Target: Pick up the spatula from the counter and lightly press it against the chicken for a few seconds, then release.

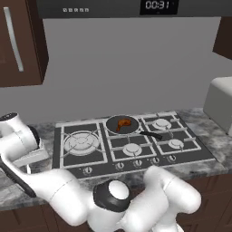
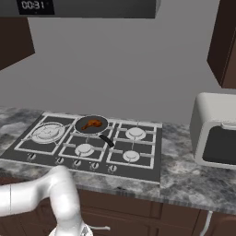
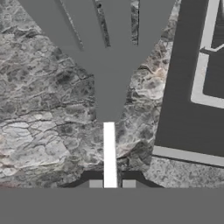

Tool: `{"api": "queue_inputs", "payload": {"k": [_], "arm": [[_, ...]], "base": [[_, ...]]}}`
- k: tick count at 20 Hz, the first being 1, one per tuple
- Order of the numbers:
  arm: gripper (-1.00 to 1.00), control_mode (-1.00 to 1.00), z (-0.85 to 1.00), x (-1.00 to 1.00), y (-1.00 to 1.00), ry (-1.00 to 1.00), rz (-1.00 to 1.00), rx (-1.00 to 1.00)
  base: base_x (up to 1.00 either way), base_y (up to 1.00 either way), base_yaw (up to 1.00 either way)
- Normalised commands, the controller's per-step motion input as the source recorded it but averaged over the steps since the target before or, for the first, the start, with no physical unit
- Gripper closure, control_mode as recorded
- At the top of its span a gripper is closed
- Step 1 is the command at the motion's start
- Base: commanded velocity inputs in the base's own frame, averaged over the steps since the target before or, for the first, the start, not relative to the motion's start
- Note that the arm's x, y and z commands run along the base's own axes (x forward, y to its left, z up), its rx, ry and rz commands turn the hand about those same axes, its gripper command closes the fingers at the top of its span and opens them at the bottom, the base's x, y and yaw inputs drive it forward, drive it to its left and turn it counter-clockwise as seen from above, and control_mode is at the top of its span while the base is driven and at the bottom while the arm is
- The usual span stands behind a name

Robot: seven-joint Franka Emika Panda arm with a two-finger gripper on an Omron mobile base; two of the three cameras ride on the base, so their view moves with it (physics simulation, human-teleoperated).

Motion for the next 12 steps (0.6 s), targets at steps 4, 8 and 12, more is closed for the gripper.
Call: {"api": "queue_inputs", "payload": {"k": [4,8,12], "arm": [[1.00,-1.00,0.53,-0.26,-0.93,-0.03,0.08,0.07],[1.00,-1.00,0.48,-0.22,-0.99,0.00,0.09,0.07],[1.00,-1.00,0.57,-0.11,-0.98,0.00,0.13,0.08]], "base": [[0.00,0.00,0.00],[0.00,0.00,0.00],[0.00,0.00,0.00]]}}
